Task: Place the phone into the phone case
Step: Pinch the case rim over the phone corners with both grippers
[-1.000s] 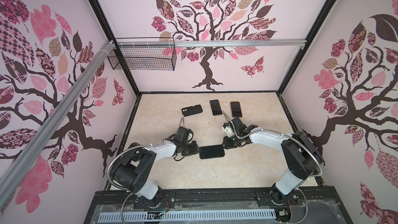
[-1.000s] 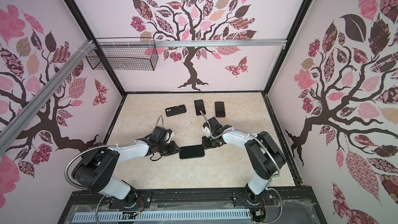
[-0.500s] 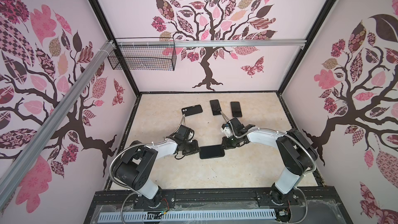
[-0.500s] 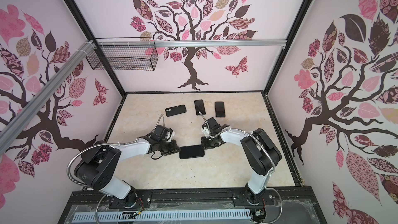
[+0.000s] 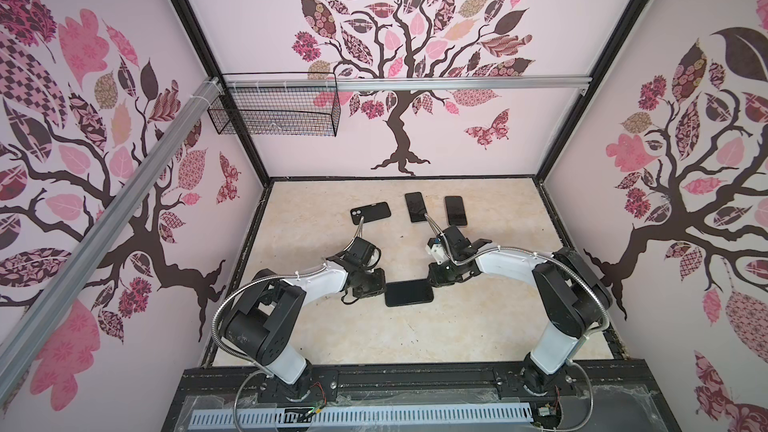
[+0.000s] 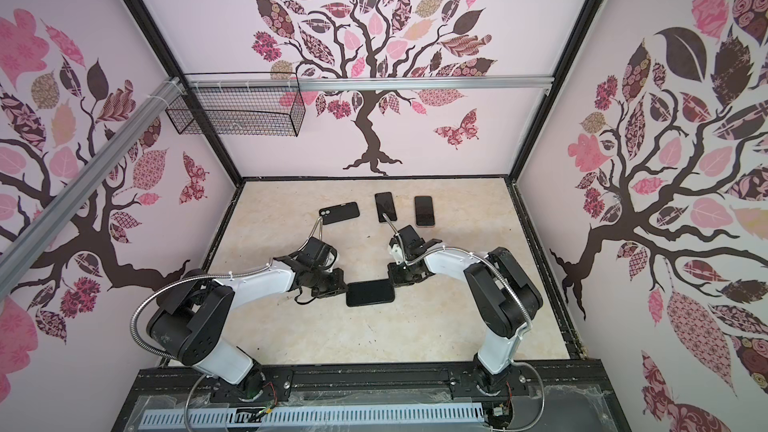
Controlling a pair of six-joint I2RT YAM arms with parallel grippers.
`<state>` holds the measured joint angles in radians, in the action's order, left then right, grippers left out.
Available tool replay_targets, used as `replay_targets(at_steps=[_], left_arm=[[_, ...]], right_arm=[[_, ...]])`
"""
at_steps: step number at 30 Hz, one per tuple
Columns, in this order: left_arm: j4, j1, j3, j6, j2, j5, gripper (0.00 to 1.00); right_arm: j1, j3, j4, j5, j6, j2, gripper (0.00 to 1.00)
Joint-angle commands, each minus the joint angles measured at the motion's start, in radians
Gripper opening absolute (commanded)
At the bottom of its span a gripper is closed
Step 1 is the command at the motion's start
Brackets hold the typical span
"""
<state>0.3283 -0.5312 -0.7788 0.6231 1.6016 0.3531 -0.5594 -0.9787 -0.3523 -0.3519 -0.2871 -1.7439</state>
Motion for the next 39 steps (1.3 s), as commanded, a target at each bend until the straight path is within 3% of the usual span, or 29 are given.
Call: replay_targets(at_steps=[1, 21, 39], left_arm=[[0.058, -0.004, -0.002, -0.021, 0.033, -0.070, 0.09], [0.015, -0.005, 0.015, -0.030, 0.049, -0.029, 0.08], [0.002, -0.005, 0.024, -0.021, 0.054, -0.022, 0.07]], right_arm=[[0.004, -0.029, -0.044, 0.030, 0.019, -0.033, 0.19], [0.001, -0.038, -0.026, -0.090, 0.039, -0.122, 0.11], [-0.065, -0.060, -0.042, 0.022, 0.043, -0.265, 0.09]])
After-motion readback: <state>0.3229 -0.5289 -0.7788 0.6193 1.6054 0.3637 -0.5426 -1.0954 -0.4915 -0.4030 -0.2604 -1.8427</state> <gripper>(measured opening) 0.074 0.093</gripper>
